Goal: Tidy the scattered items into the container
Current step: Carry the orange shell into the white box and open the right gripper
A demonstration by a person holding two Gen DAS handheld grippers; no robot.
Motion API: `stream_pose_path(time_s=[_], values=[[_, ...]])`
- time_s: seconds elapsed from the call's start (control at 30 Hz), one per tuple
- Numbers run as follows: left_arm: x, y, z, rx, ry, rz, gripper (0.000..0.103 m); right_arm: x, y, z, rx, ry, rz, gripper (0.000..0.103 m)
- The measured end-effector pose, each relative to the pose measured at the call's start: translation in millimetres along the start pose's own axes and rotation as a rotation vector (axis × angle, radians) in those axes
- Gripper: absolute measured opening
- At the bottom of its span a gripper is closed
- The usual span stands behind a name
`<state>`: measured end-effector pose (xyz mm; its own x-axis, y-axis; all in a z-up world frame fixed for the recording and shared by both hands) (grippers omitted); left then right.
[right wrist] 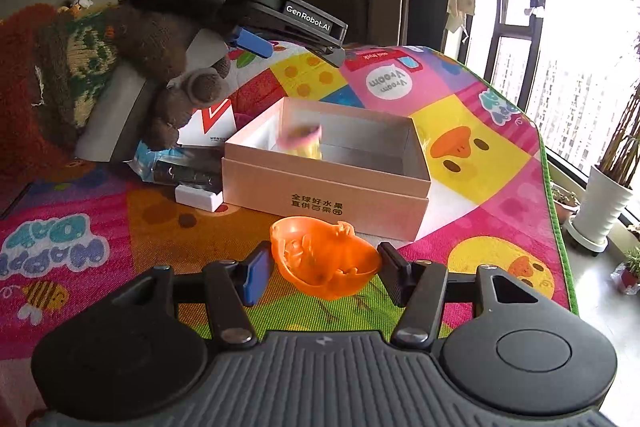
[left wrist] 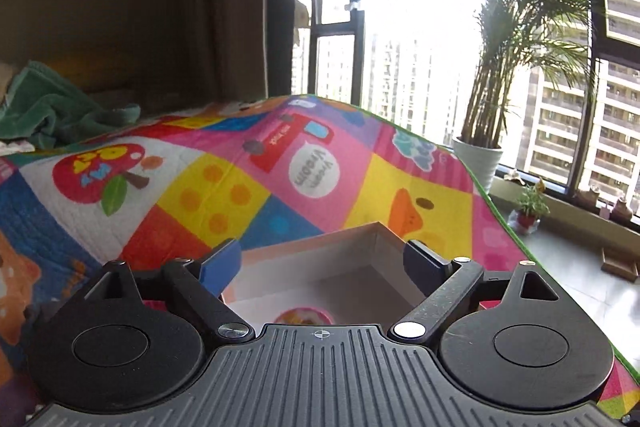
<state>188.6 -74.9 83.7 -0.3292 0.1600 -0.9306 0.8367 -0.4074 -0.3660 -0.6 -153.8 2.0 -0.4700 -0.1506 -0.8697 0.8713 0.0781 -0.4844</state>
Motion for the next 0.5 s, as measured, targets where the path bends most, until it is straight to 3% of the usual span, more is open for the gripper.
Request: stream_pose_path(time_s=[0.13, 0.3, 0.4, 0.5], values=[[27.1, -21.7, -5.0, -0.030, 0.040, -0.037, 0.096, 2.1, 8.6, -3.7, -0.007, -0.009, -0.027, 0.056], [65.9, -57.3, -32.1, -0.093, -0.031, -0.103, 0.098, -1.5, 10.3, -4.4, -0.002, -0.046, -0.020, 0.057], [83.8, -79.5, -45.4, -0.122, -0.064, -0.092, 0.100, -18.0, 19.2, 1.4, 0.025, -0.075, 0.002, 0.057], [101.9, -96.0, -49.0, -0.101, -0.091, -0.093, 0.100, -43.8, 37.0, 5.9, 0.071, -0.113, 0.049, 0.057]])
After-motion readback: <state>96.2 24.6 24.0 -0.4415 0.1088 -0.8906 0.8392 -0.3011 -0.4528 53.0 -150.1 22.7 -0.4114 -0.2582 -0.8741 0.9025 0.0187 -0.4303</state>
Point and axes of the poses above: each gripper's, at about its wrist camera, not at the fingertips, and y roughly the way its jaws point, z to its right, x to its underside, the point moved 4 cm from there along y, roughly the way its jaws point, and after that the axes turned 1 degree about y, right-handed, at the moved point
